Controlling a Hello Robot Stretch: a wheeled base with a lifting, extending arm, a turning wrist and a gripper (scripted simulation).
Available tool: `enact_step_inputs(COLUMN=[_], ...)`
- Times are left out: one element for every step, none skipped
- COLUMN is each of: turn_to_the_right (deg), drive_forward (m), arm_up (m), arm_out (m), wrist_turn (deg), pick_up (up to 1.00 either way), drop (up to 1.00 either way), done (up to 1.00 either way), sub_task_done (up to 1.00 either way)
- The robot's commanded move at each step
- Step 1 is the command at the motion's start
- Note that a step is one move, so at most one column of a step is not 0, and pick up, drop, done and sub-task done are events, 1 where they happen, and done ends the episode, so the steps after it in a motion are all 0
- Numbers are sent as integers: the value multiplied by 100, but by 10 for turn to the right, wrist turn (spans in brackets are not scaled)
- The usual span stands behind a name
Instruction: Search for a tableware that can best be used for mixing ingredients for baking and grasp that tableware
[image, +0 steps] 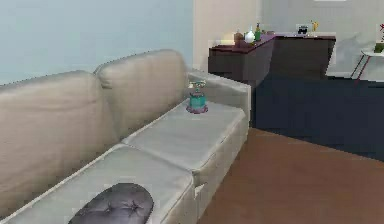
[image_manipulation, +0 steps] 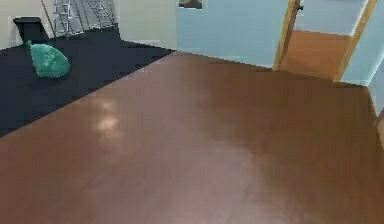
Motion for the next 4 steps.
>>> enact_step_inputs(turn_to_the_right=[-450, -450, -450, -90], drive_forward=[0, 0, 0, 0], arm_up=[0, 0, 0, 0], arm_out=[0, 0, 0, 0], wrist_turn=[0, 0, 0, 0], pick_up=[0, 0, 0, 0], drop=[0, 0, 0, 0], done=[0, 0, 0, 0], sub_task_done=[0, 0, 0, 0])
